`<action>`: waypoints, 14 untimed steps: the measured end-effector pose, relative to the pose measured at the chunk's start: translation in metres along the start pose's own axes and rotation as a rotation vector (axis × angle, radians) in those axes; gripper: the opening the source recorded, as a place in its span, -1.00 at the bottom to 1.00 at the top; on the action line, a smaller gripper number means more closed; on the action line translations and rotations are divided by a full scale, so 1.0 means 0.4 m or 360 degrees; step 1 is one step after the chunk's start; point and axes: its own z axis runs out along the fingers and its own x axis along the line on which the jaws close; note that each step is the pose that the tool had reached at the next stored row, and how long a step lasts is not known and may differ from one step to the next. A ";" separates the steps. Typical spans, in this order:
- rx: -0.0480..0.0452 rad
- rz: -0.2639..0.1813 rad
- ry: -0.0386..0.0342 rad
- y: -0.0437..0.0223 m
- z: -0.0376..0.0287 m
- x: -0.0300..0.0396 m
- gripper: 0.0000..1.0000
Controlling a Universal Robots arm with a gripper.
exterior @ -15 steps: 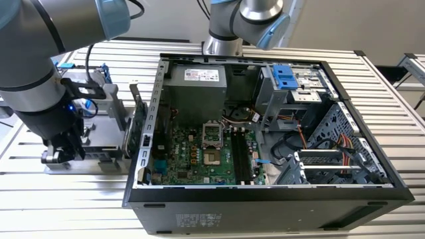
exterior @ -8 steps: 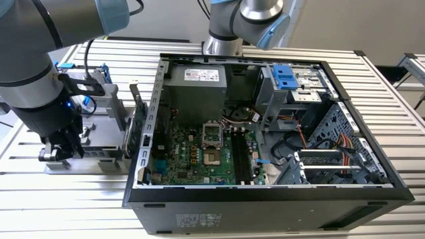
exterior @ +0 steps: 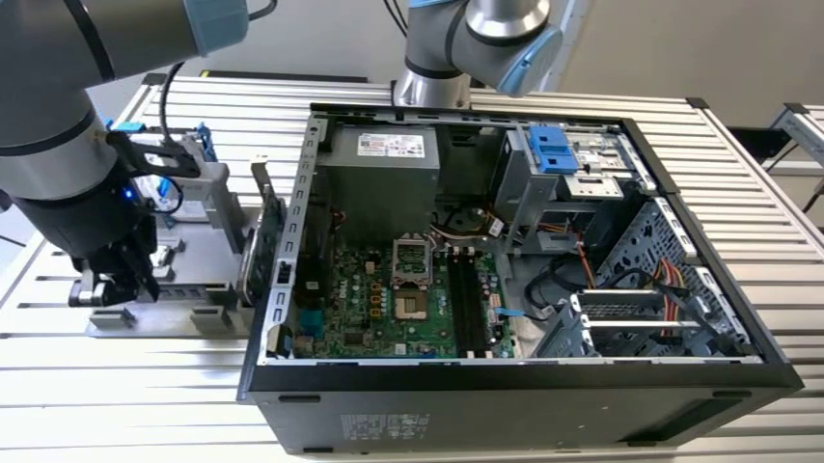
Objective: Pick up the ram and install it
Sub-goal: 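Pick up the ram and move it above insertion slot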
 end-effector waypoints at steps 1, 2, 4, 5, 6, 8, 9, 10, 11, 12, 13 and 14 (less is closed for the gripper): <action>0.0000 0.0000 0.0000 0.000 -0.003 0.000 -1.00; 0.0000 0.0000 0.0000 0.000 -0.006 0.000 -1.00; 0.0000 0.0000 0.0000 0.001 -0.012 0.000 -1.00; 0.0000 0.0000 0.0000 0.001 -0.016 0.000 -1.00; 0.0000 0.0000 0.0000 0.001 -0.019 0.000 -1.00; 0.0000 0.0000 0.0000 0.001 -0.025 0.000 -1.00; 0.0000 0.0000 0.0000 0.001 -0.029 0.000 -1.00; 0.0000 0.0000 0.0000 0.001 -0.032 0.000 -1.00; 0.0000 0.0000 0.0000 0.001 -0.035 0.000 -1.00; 0.0000 0.0000 0.0000 0.002 -0.038 0.000 -1.00; 0.0000 0.0000 0.0000 0.002 -0.041 0.000 -1.00; 0.0000 0.0000 0.0000 0.002 -0.044 0.000 -1.00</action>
